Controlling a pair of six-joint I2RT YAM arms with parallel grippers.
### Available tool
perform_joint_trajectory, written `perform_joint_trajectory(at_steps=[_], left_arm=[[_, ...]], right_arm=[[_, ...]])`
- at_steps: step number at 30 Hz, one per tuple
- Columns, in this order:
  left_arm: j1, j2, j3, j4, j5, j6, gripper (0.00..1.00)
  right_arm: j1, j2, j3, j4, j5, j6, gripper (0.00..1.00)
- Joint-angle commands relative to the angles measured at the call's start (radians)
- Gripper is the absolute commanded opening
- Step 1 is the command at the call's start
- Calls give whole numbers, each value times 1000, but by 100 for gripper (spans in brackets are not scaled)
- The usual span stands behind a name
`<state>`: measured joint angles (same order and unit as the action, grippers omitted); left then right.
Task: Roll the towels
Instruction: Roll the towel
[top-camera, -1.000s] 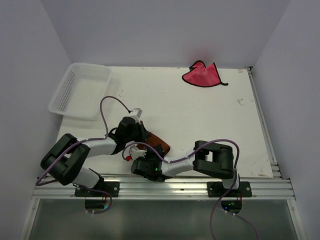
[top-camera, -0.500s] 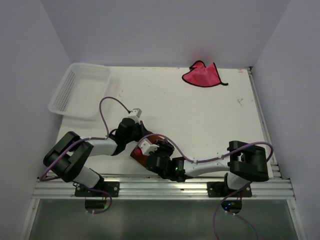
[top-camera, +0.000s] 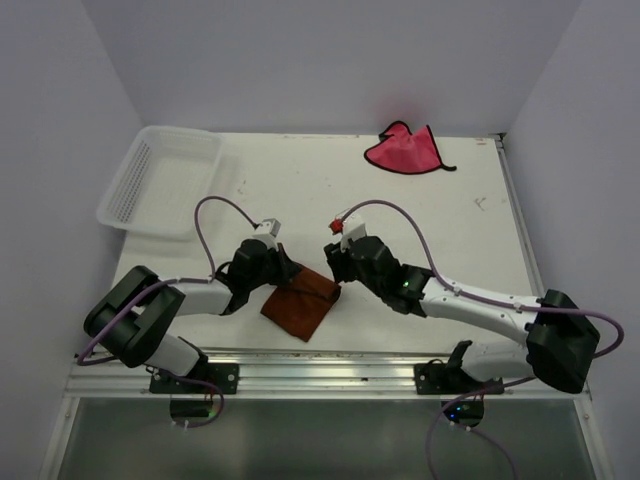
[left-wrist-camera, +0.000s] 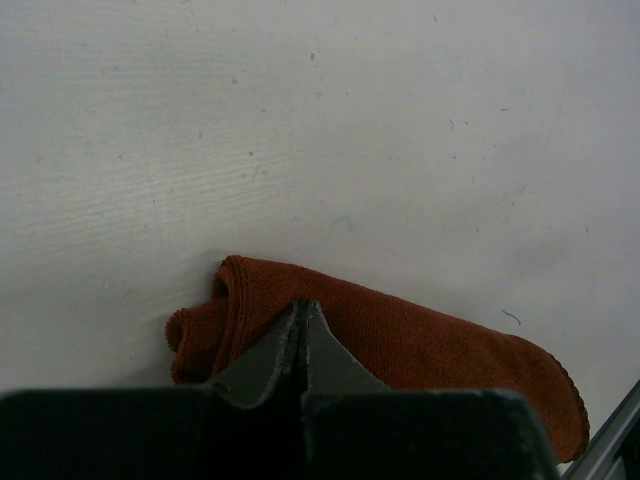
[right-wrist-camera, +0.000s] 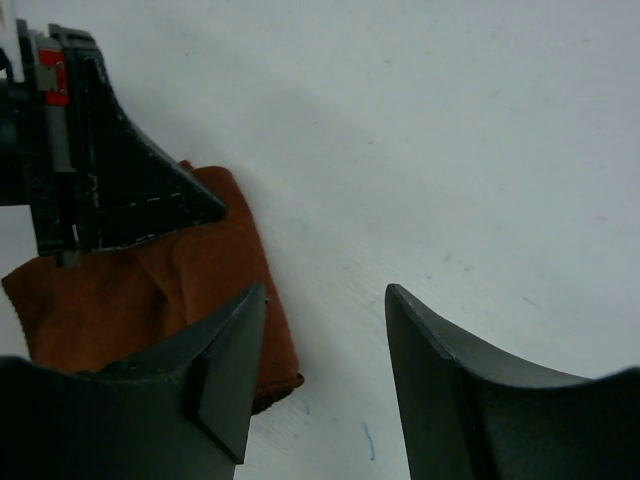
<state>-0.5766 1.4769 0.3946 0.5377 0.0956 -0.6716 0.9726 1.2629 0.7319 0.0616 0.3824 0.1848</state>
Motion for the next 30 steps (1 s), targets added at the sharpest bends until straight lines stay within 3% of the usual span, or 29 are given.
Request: perform_joint_trajectory(at_steps=[1,6,13,18,23,30], left_arm=[[9,2,-30,-38,-48,7,0],[7,-13,-36,-36,-50,10,0],[7,-20,-37,-35,-43,9,0],[6,-30,-49,-21,-46,1,0],[6,-36,-46,-33,-62,1,0],[7,-53,-28,-71,-122,30,0]], right_arm=[[-35,97,61,-14,-296,91,56],[-129,268,96,94,-545,188,60],[-156,437,133,165,-682,237,67],[-156,461,121,175,-700,237,66],[-156,466,95,167,-769,206,59],[-155,418,38,89,-801,150,60]])
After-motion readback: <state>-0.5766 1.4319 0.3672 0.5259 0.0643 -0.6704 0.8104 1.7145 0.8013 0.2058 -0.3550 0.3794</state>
